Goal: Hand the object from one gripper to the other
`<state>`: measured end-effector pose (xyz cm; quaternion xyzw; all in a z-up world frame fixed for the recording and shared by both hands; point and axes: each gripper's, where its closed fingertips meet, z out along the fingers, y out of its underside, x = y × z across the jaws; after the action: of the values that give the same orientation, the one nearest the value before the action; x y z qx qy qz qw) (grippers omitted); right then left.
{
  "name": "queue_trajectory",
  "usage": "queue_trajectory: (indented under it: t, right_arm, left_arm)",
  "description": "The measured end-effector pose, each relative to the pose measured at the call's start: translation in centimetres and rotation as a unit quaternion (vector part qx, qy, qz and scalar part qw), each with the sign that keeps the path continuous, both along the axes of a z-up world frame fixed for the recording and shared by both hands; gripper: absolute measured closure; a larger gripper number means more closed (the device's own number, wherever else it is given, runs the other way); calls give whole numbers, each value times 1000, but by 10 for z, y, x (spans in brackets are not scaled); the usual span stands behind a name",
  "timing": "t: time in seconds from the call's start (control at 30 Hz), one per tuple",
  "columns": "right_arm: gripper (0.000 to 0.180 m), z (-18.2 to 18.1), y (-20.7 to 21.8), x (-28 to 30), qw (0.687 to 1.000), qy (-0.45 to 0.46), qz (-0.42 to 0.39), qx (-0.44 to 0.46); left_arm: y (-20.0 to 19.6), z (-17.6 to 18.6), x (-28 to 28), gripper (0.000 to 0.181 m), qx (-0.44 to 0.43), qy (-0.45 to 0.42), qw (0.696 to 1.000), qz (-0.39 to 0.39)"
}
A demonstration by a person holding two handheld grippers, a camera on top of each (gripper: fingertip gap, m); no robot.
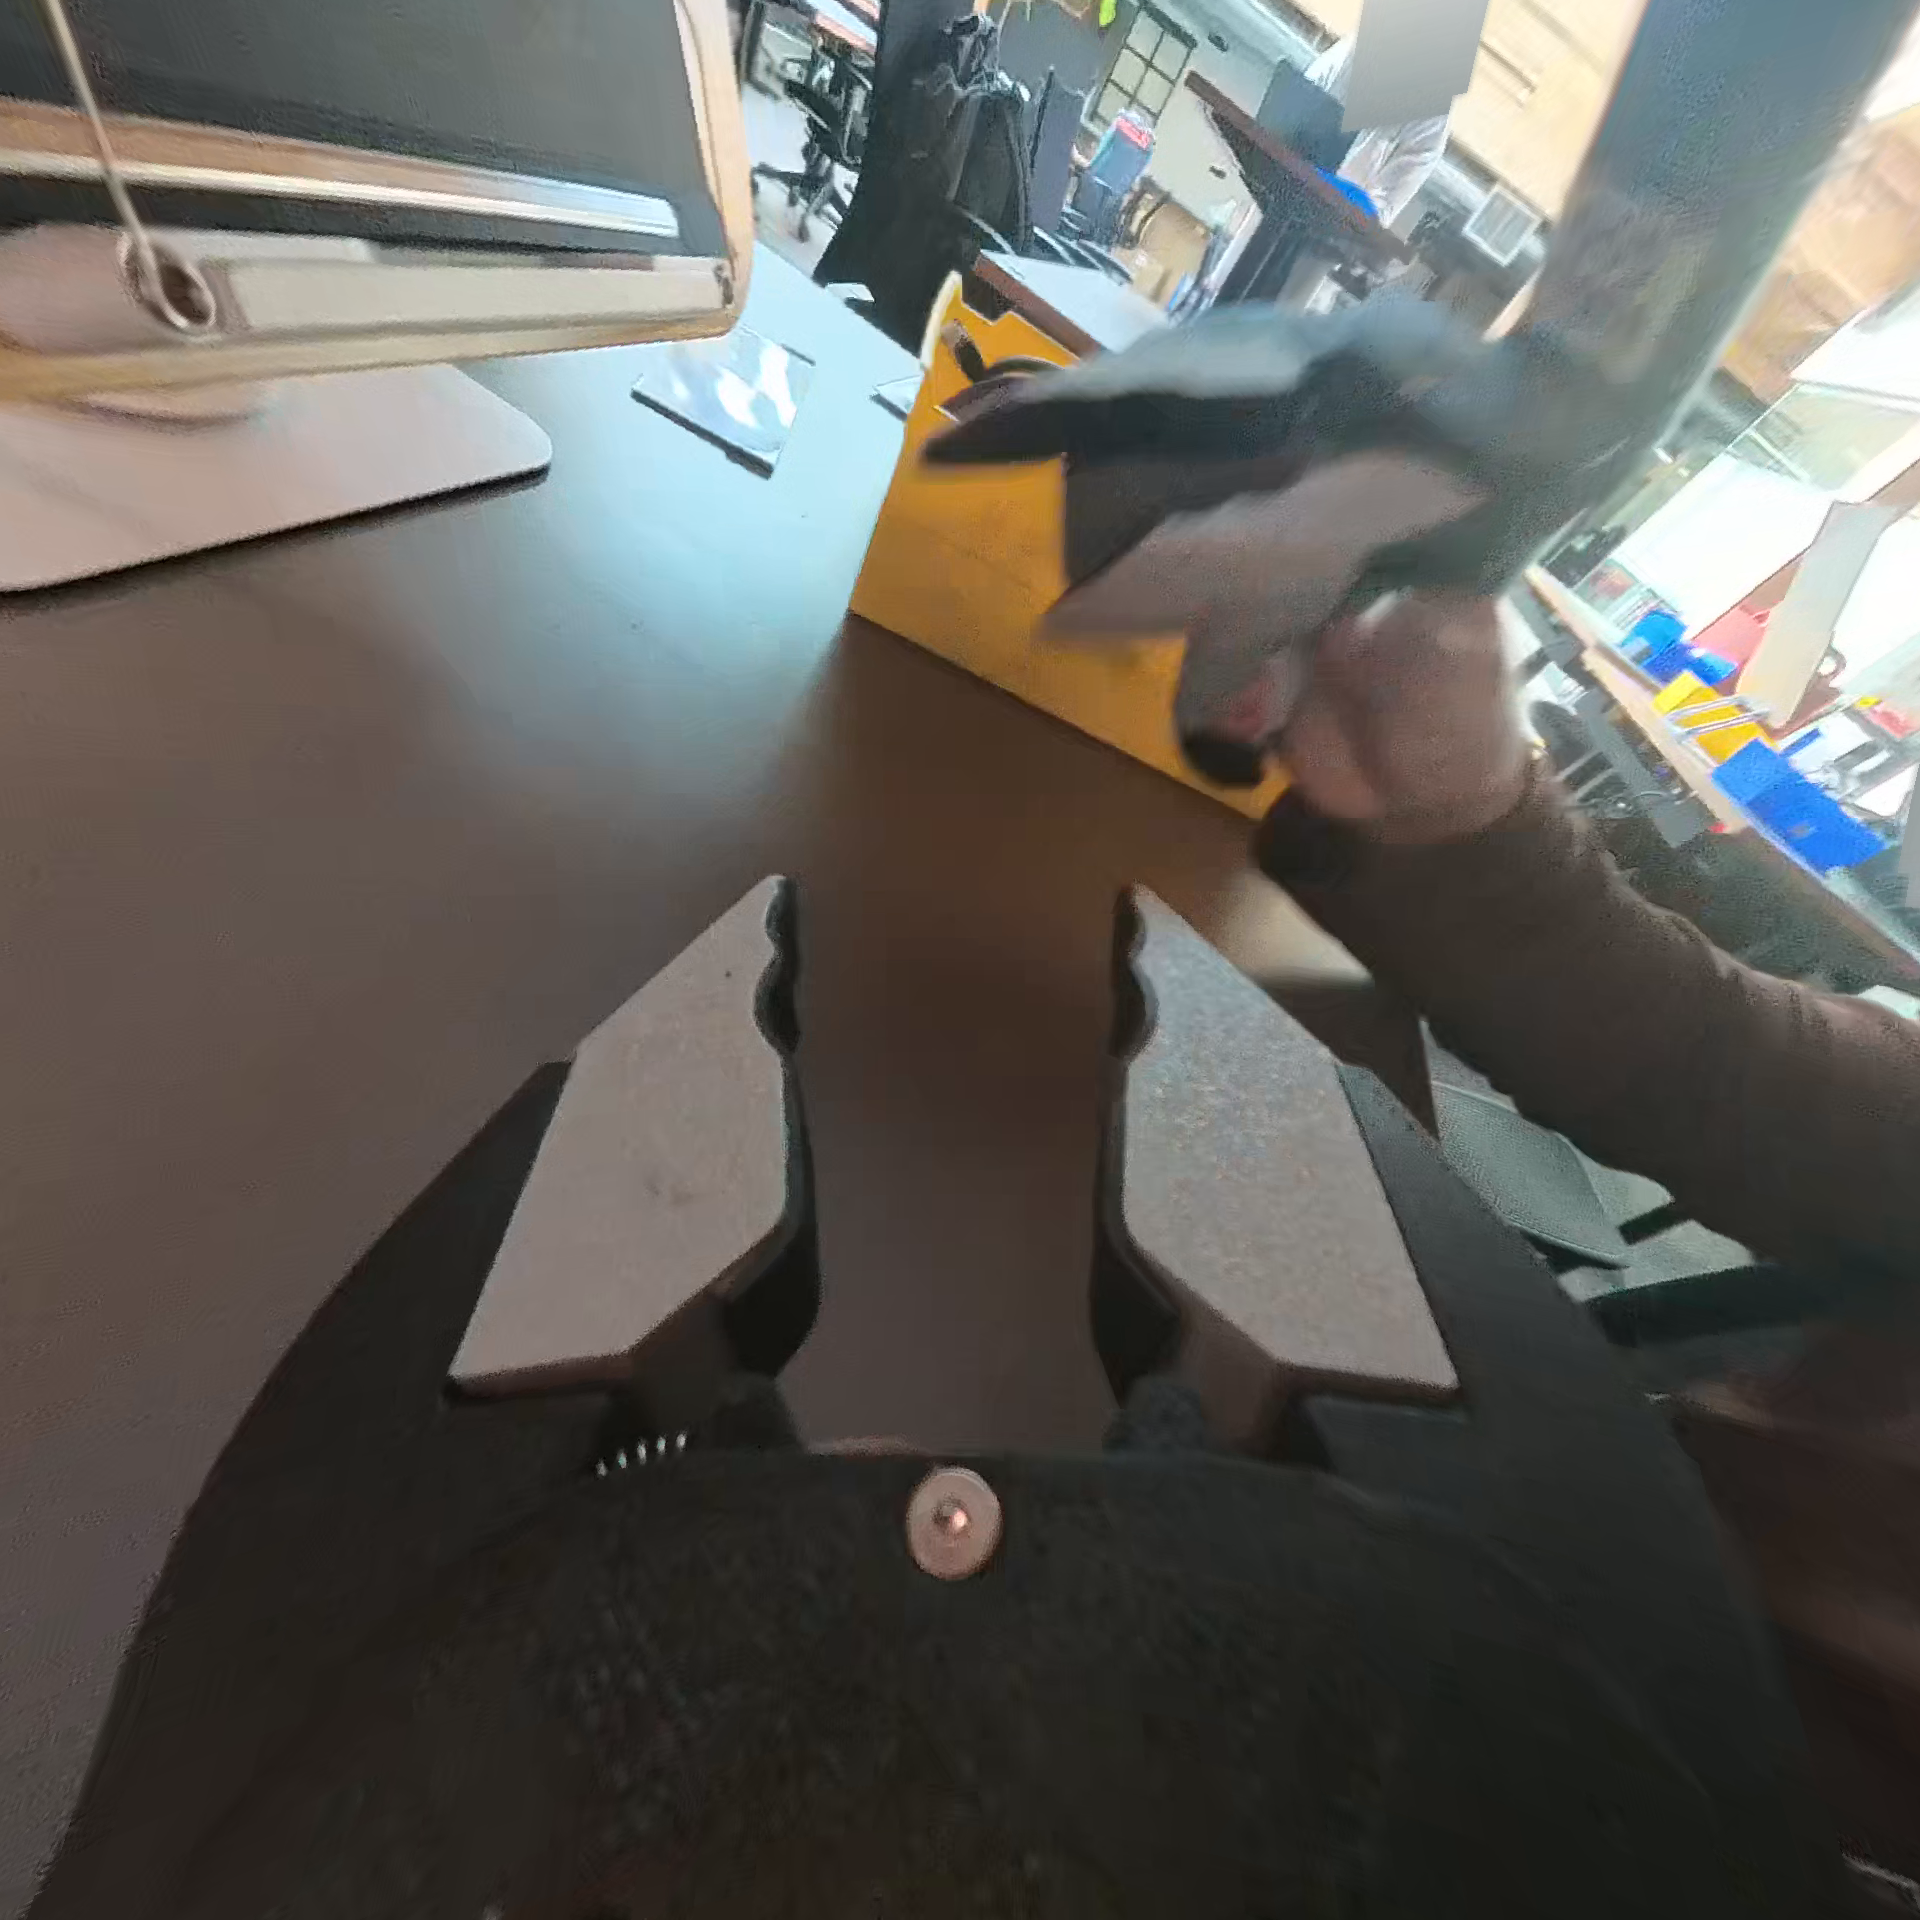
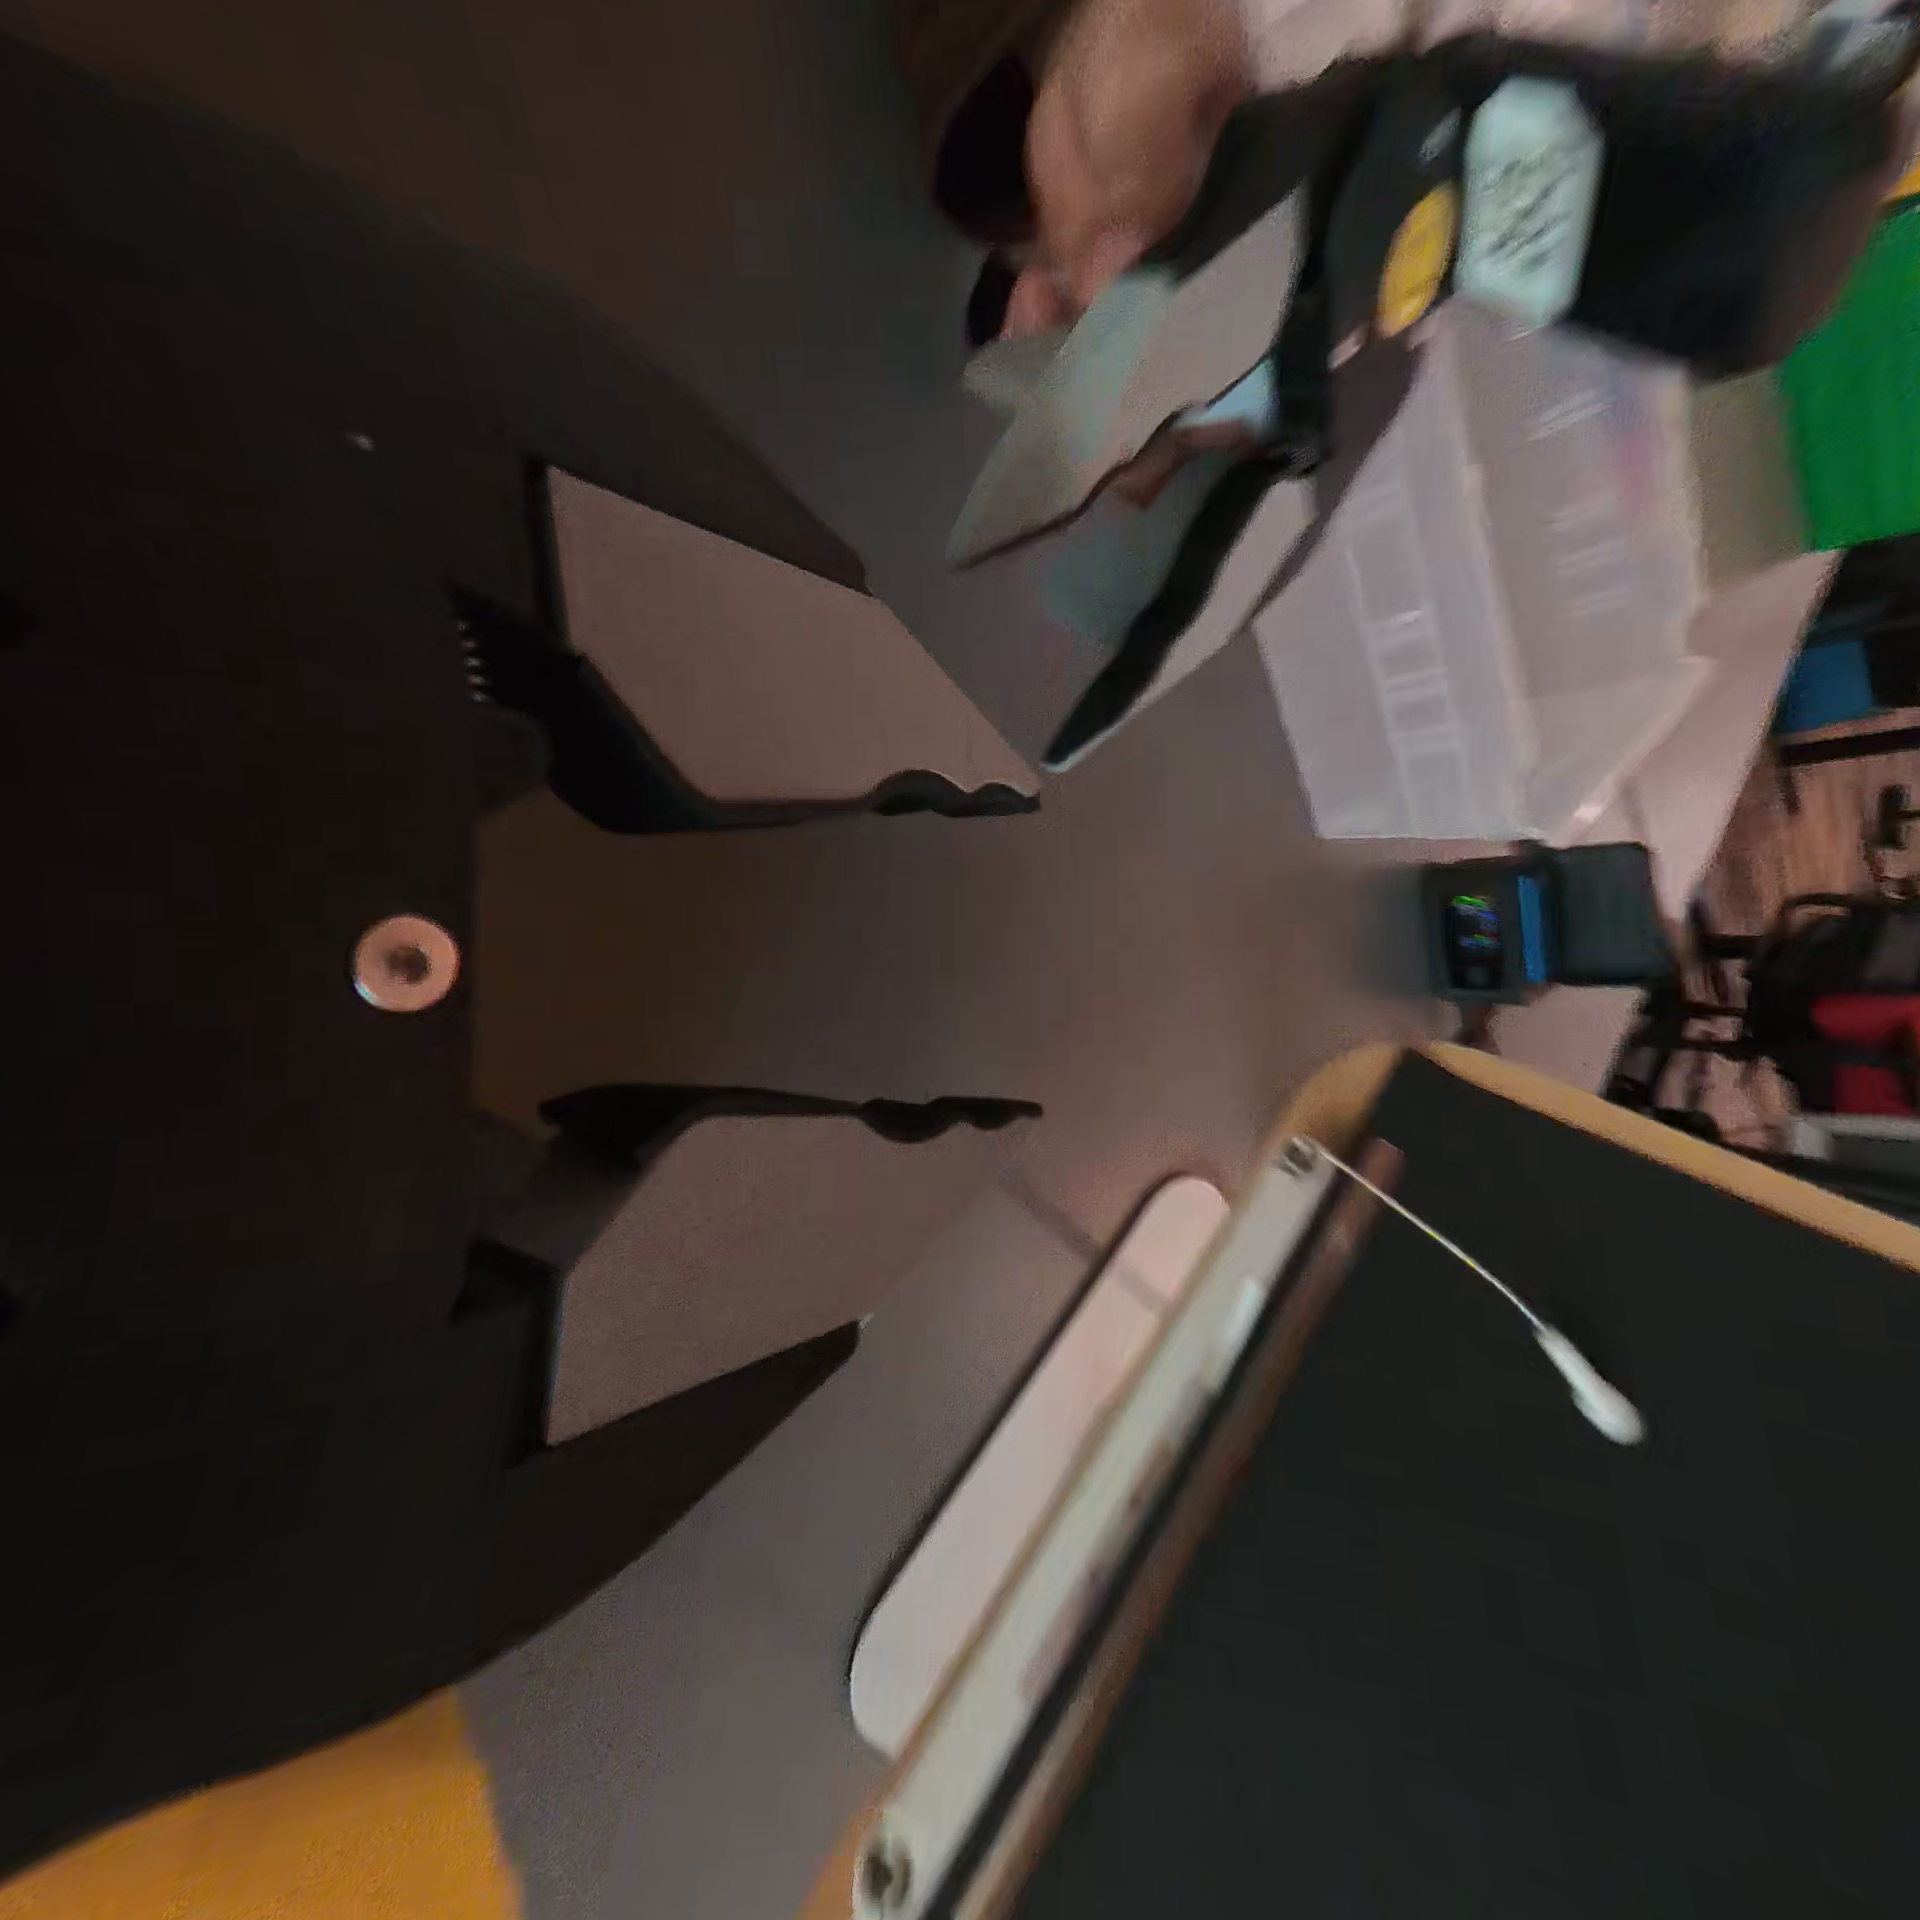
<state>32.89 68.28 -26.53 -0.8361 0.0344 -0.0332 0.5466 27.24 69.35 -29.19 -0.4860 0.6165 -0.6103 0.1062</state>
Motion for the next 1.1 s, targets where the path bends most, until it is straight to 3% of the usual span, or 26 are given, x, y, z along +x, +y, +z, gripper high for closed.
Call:
queue_trajectory:
  t: [0.17, 0.3, 0.43, 0.53, 0.63, 0.7, 0.83, 0.97, 1.1]
  right_arm:
    - [136, -79, 24, -18, 996, 2, 40, -80]
    - [134, -91, 23, -22, 993, -19, 52, -102]
    - [134, -90, 23, -31, 992, -14, 76, -100]
    - [134, -89, 20, -37, 991, -4, 90, -97]
    - [134, -88, 18, -42, 990, 7, 101, -96]
    - [134, -86, 18, -46, 990, 11, 107, -92]
    - [134, -80, 17, -48, 991, -1, 107, -85]
    - [134, -76, 17, -48, 991, -7, 105, -79]
    - [134, -75, 16, -46, 992, -1, 103, -77]
  left_arm:
    - [-4, 16, -13, 119, 46, -24, 999, -3]
    - [0, 42, -52, 110, 83, -39, 996, -21]
    - [41, 54, -109, 109, 192, 14, 980, -50]
    - [118, 44, -143, 110, 325, 107, 939, -28]
    - [209, 34, -163, 111, 466, 164, 869, -3]
    - [248, 20, -178, 112, 510, 202, 836, -28]
    - [270, -25, -213, 116, 493, 291, 807, -144]
    - [285, -59, -233, 117, 508, 359, 757, -198]
    - [288, -81, -235, 122, 540, 373, 722, -219]
